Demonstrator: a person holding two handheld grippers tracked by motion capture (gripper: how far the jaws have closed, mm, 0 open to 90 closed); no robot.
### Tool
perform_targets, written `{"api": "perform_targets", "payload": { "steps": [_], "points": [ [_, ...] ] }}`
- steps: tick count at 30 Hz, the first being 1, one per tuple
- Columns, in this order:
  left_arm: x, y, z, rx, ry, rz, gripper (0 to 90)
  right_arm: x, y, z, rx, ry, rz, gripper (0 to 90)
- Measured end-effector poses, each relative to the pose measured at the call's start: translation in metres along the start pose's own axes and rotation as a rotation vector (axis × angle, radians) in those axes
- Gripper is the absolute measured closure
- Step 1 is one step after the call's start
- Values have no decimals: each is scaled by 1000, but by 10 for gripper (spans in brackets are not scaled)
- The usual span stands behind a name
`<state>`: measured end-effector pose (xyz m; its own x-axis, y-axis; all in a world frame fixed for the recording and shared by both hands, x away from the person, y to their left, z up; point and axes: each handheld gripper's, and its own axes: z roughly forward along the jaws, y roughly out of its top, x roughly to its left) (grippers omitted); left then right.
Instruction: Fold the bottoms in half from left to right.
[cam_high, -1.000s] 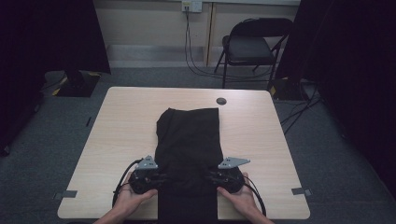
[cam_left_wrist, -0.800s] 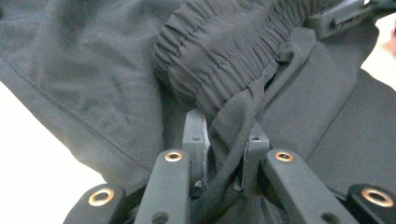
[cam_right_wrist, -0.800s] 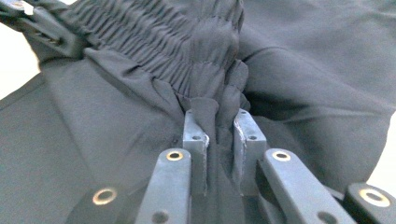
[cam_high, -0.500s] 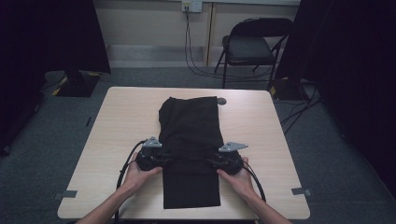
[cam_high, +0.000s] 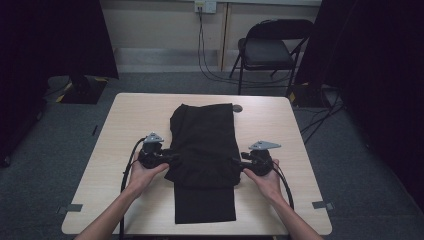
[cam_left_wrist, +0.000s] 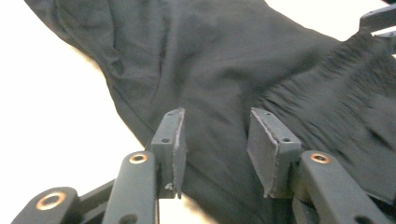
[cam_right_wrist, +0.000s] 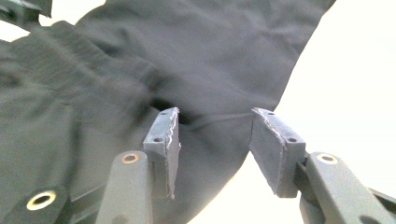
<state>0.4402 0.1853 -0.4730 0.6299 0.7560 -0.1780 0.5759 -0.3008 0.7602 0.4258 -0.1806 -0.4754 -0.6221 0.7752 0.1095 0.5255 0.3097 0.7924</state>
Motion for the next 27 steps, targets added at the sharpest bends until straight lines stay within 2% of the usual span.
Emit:
{"api": "perform_targets", "payload": {
  "steps": [2,4,5,6,8,10,12,13,15,17,18,19,21,24,26,27],
  "points": [
    [-2,-3,10,42,14,28,542,1,-3,12,38,-47,-36,519],
    [-5,-5,18,71,24,28,524,1,-6,19,57,-37,-30,505],
    [-6,-5,18,54,12,27,519,3,-7,20,51,-36,-36,495],
    [-8,-5,15,44,-7,31,518,4,-7,19,45,-26,-37,483],
    [-11,-3,7,25,-64,82,501,8,-5,13,13,18,-29,457],
    [-16,-3,-3,12,-69,96,482,14,-3,3,-9,66,-43,439],
    [-23,-8,-12,5,-105,118,461,19,-4,-7,-25,113,-49,428],
    [-27,-12,-15,7,-112,131,457,22,-7,-11,-29,141,-45,423],
    [-34,-17,-24,-2,-159,128,434,28,-14,-17,-21,168,-57,421],
    [-40,-20,-31,-2,-185,150,433,35,-20,-23,-11,189,-69,419],
    [-42,-22,-35,-7,-182,168,433,39,-22,-26,-7,200,-75,417],
    [-43,-23,-37,-11,-184,166,433,42,-24,-30,-5,208,-86,414],
    [-43,-24,-39,-33,-183,139,431,48,-30,-38,-3,231,-88,409],
    [-47,-22,-34,-39,-171,132,430,56,-37,-44,25,242,-122,394],
    [-55,-23,-29,-4,-180,180,427,61,-37,-46,23,247,-139,396],
    [-61,-25,-27,14,-199,201,427,62,-35,-46,15,248,-134,397]
  ]
}}
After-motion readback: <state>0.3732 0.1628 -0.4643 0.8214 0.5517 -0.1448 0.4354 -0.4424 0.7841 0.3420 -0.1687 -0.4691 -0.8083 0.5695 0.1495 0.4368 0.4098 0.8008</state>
